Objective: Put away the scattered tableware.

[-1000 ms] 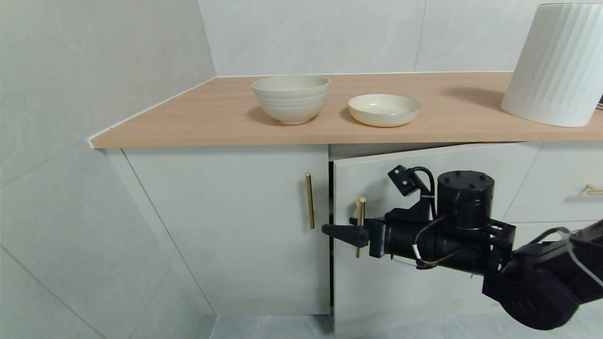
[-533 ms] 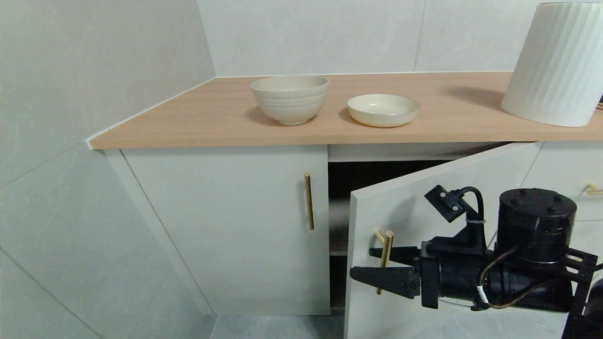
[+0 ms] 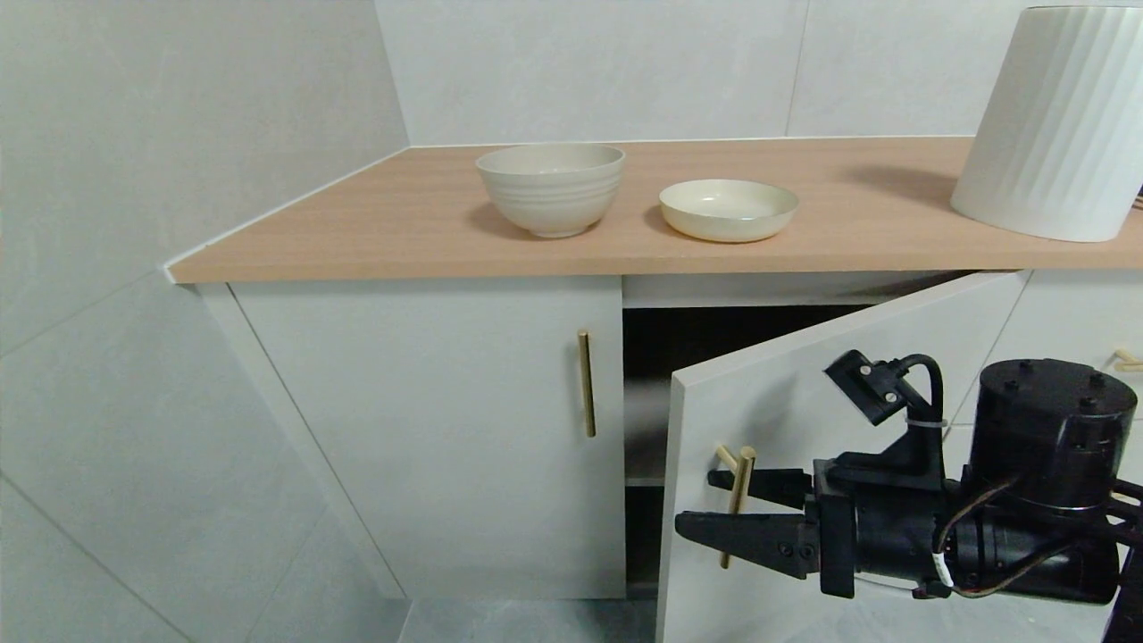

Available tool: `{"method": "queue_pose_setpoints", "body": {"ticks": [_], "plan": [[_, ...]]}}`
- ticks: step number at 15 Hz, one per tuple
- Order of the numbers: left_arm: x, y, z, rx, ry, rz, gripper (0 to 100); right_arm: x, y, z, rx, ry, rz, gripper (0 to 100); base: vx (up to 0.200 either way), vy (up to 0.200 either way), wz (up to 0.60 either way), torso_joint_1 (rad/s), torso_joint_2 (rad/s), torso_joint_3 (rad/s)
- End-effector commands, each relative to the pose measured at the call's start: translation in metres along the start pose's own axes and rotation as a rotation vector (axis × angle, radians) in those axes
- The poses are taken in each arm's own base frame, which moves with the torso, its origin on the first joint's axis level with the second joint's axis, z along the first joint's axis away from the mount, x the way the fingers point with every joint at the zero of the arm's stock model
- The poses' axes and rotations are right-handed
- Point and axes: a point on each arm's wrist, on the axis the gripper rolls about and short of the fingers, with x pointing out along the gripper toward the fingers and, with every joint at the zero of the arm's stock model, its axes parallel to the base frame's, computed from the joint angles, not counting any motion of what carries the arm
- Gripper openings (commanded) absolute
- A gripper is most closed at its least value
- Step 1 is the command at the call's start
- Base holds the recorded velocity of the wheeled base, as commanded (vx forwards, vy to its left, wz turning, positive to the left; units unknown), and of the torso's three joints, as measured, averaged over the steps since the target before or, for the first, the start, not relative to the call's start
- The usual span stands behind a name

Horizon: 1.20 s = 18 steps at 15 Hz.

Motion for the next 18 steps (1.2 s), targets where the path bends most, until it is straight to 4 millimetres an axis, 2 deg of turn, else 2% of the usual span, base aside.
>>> {"method": "queue_pose_setpoints", "body": {"ticks": [1,2,3,4,5,6,7,8,10,12,13,15,18], "plan": [[0.009,-0.001,0.048,-0.017,0.078,-0.140,100,0.000,0.001,0.000,-0.001,0.000,0.001,100,0.000,0.000,0.00,0.000,0.00,0.000],[0.017,-0.001,0.060,-0.024,0.103,-0.173,100,0.000,0.001,0.000,-0.001,0.000,0.001,100,0.000,0.000,0.00,0.000,0.00,0.000],[0.043,0.002,0.085,-0.047,0.178,-0.242,100,0.000,0.001,0.000,-0.001,0.000,0.003,100,0.000,0.000,0.00,0.000,0.00,0.000],[0.065,0.005,0.099,-0.059,0.235,-0.283,100,0.000,0.001,0.000,-0.001,0.000,0.003,100,0.000,0.000,0.00,0.000,0.00,0.000],[0.082,0.006,0.106,-0.057,0.275,-0.312,100,0.000,0.001,0.000,-0.002,0.001,0.004,100,0.000,0.000,0.00,0.000,0.00,0.000],[0.117,0.009,0.113,-0.040,0.354,-0.345,100,0.001,0.003,-0.001,-0.002,0.004,0.009,100,0.000,0.000,0.00,0.000,0.00,0.000],[0.132,0.010,0.115,-0.035,0.384,-0.360,100,0.001,0.003,-0.001,-0.002,0.006,0.009,100,0.000,0.000,0.00,0.000,0.00,0.000],[0.159,0.009,0.116,-0.041,0.426,-0.392,100,0.001,0.003,-0.001,-0.002,0.006,0.010,100,0.000,0.000,0.00,0.000,0.00,0.000],[0.193,0.004,0.100,-0.060,0.495,-0.434,100,0.001,0.003,-0.002,-0.001,0.007,0.009,100,0.000,0.000,0.00,0.000,0.00,0.000],[0.214,-0.009,0.071,-0.094,0.595,-0.498,100,0.001,0.003,-0.001,-0.002,0.006,0.010,100,0.000,0.000,0.00,0.000,0.00,0.000],[0.224,-0.023,0.049,-0.107,0.660,-0.559,100,0.001,0.003,-0.002,-0.001,0.008,0.011,100,0.000,0.000,0.00,0.000,0.00,0.000],[0.233,-0.046,0.023,-0.127,0.708,-0.644,100,0.002,0.003,-0.003,0.001,0.015,0.011,100,0.000,0.000,0.00,0.000,0.00,0.000],[0.239,-0.071,0.003,-0.212,0.733,-0.695,100,0.002,0.002,-0.003,0.001,0.014,0.009,100,0.000,0.000,0.00,0.000,0.00,0.000]]}}
